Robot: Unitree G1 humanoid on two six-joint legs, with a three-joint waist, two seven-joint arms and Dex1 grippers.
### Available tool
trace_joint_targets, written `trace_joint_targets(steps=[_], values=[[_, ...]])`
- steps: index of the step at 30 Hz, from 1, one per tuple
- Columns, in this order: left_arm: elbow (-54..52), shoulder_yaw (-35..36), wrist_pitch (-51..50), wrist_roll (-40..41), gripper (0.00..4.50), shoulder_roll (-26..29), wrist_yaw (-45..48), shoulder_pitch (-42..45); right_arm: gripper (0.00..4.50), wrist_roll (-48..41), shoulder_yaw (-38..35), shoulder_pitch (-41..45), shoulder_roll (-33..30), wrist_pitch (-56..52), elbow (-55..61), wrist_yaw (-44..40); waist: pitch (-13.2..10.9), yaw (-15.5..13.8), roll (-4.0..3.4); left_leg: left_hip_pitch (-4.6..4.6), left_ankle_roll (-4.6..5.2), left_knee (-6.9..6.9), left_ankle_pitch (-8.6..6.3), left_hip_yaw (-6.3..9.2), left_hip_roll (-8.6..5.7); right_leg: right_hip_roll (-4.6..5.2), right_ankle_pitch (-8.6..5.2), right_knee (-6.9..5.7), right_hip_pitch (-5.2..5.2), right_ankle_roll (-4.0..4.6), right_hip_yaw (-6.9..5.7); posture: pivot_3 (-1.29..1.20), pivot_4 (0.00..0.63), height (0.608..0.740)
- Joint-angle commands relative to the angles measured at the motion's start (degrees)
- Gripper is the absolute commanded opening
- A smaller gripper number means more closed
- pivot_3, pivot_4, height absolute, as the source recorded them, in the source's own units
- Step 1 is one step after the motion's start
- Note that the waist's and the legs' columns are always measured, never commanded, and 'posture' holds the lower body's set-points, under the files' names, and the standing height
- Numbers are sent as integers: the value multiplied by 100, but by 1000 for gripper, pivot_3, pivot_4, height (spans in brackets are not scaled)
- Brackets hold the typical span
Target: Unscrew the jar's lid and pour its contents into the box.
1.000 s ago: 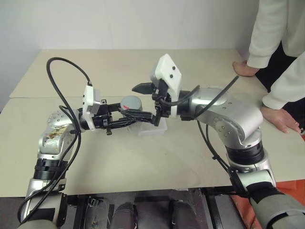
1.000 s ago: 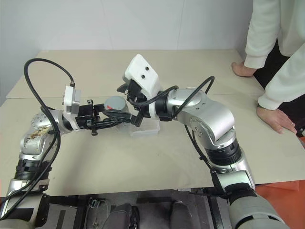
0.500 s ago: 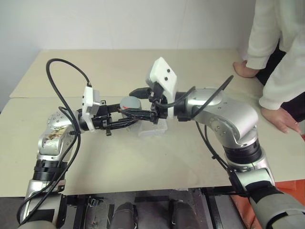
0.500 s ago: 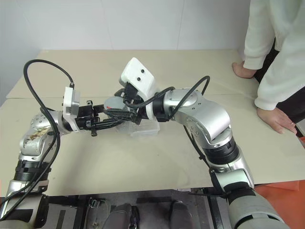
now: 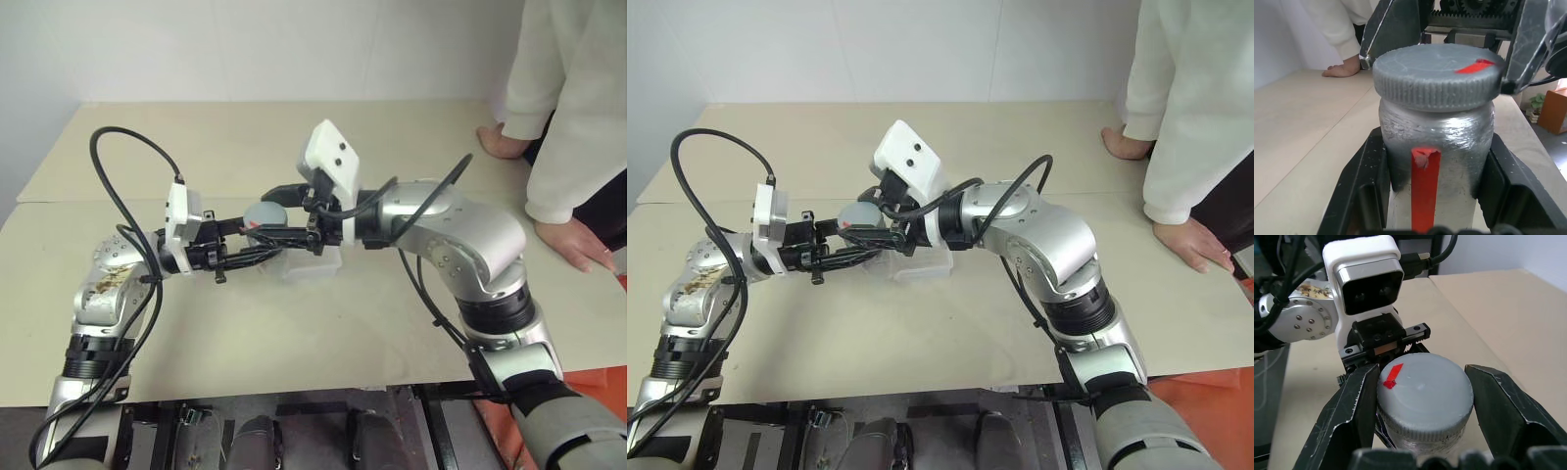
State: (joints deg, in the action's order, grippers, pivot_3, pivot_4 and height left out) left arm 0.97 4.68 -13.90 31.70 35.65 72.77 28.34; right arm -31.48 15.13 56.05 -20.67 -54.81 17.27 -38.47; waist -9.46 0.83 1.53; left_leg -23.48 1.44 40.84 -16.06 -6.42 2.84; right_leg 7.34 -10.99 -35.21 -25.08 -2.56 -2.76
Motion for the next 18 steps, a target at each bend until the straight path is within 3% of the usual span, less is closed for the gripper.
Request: trace_joint_targets(steps=[1,9,18], values=[[-187,-28,-33,22,1985,183,223,-355,2747,-134,-928,466,-199,135,18,77,0,2,-1,0,0,0,0,-1,0,0,0,0,0,0,1,0,150,740],[-198,60,-58,85,1985,219,211,-345,2747,52,-1118,382,-403,298,-147,93,0,-9,-1,-2,0,0,0,1,1,0,0,0,-1,1,-4,0,150,740],[-103,632,-81,179,1985,399,-135,-90,2747,1144,-1124,-844,-995,856,-877,635,1,-11,1,-5,1,-1,-1,1,0,0,0,6,-2,0,-4,0,150,740]])
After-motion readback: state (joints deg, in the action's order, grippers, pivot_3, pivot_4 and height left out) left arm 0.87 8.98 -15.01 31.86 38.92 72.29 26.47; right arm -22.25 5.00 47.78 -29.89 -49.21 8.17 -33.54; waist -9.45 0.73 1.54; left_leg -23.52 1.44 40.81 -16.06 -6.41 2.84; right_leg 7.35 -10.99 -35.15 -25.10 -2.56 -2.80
